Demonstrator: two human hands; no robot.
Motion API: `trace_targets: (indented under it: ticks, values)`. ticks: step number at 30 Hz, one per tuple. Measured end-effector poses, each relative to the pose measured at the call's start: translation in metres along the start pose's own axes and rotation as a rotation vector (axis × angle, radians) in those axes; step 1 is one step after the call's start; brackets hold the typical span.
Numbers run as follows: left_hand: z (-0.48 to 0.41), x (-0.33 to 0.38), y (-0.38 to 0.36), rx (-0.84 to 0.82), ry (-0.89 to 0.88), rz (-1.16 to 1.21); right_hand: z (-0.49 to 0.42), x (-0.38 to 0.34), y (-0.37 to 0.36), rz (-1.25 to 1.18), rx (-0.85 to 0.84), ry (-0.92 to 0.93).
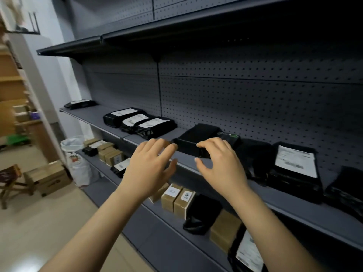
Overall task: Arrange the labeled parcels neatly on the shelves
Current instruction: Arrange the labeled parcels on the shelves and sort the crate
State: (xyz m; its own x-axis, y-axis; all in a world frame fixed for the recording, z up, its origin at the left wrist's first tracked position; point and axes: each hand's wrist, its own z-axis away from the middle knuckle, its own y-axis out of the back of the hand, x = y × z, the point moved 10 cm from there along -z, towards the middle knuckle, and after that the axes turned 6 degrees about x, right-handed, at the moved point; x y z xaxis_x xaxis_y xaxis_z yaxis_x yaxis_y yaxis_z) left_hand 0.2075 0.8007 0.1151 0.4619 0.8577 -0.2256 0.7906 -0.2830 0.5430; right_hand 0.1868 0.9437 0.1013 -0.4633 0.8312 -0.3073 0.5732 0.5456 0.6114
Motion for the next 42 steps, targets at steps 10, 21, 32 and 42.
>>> trace_targets:
  ticks: [10,21,32,42]
  values:
    - [-0.031,-0.076,-0.082,-0.027,0.065,-0.057,-0.081,0.04,-0.084,-0.029,-0.076,-0.017]
    - [-0.05,-0.114,-0.193,-0.098,0.012,0.18,-0.099,0.104,-0.145,0.083,-0.142,-0.195]
    - [-0.07,-0.113,-0.292,-0.318,-0.251,0.576,-0.074,0.143,-0.164,0.37,-0.183,-0.612]
    - [-0.046,-0.108,-0.332,-0.46,-0.233,0.79,-0.068,0.139,-0.18,0.422,-0.154,-0.653]
